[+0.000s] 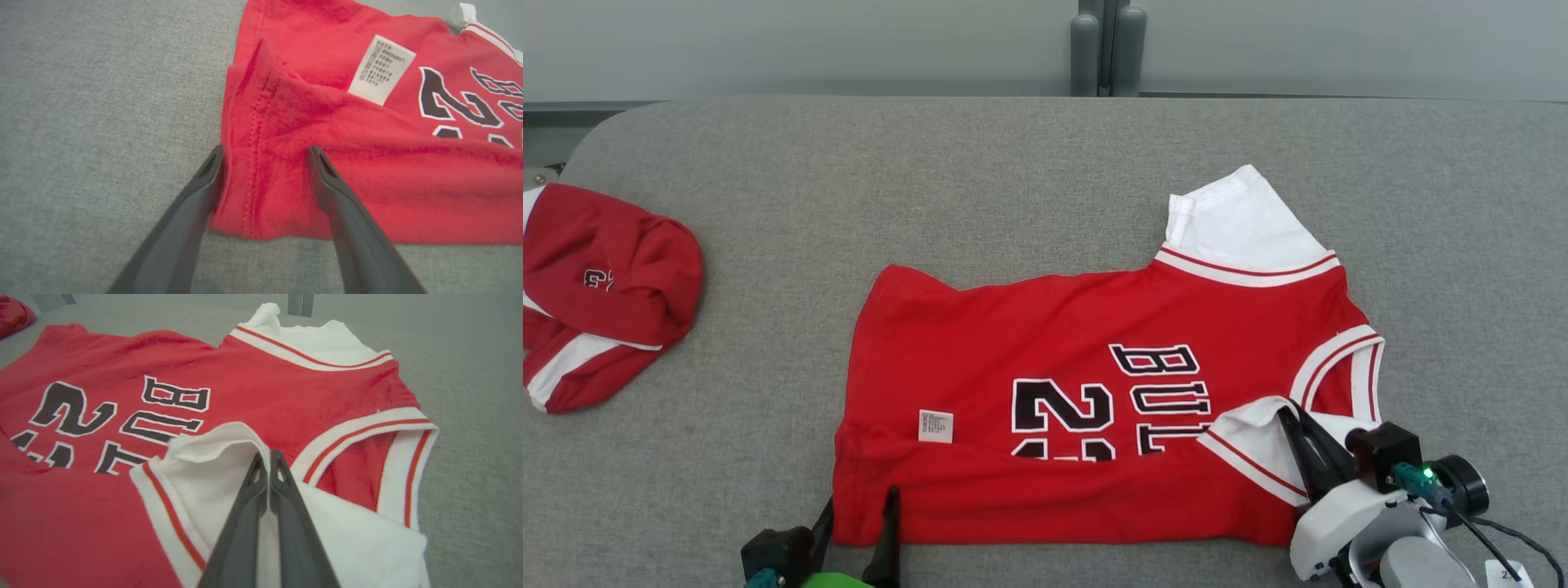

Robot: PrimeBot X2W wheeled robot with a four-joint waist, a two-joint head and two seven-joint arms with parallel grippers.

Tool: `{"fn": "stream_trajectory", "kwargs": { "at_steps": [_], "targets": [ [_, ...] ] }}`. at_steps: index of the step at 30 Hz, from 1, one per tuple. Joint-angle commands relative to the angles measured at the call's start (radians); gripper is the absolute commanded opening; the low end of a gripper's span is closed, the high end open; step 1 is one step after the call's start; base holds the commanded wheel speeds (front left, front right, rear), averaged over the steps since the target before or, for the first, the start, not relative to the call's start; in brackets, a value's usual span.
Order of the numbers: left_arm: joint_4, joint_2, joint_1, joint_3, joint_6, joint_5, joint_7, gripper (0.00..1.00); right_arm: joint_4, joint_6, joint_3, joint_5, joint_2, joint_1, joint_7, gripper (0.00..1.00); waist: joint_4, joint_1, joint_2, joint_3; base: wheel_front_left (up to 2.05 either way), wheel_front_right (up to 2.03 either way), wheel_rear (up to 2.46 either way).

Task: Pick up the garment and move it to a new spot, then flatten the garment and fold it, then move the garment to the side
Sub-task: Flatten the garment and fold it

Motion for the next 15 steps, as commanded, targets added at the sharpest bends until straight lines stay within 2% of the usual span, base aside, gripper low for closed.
{"fn": "stream_trajectory", "kwargs": {
  "at_steps": [1,2,11,15],
  "targets": [
    [-0.002,0.001,-0.015,0.0,0.002,-0.008,0.0,1.0,0.012,-0.002,0.002,-0.013,-0.009,-0.025,0.0,0.31,0.002,0.0,0.0,0.004,0.0,0.0,0.0],
    [-0.001,0.0,-0.015,-0.001,0.002,-0.008,0.0,1.0,0.022,-0.002,0.003,-0.017,-0.012,-0.037,0.0,1.0,0.002,0.0,0.0,0.005,0.0,0.0,0.0],
    [0.005,0.0,-0.035,-0.019,0.002,-0.008,0.001,1.0,0.135,-0.002,0.016,-0.092,-0.035,-0.187,0.0,1.0,0.017,0.0,0.0,0.026,0.0,0.0,0.0],
    [0.007,0.0,-0.042,-0.021,0.002,-0.01,0.001,1.0,0.174,-0.002,-0.014,-0.116,-0.037,-0.251,0.0,1.0,0.019,0.0,0.0,0.034,0.0,0.0,0.0]
  ]
}}
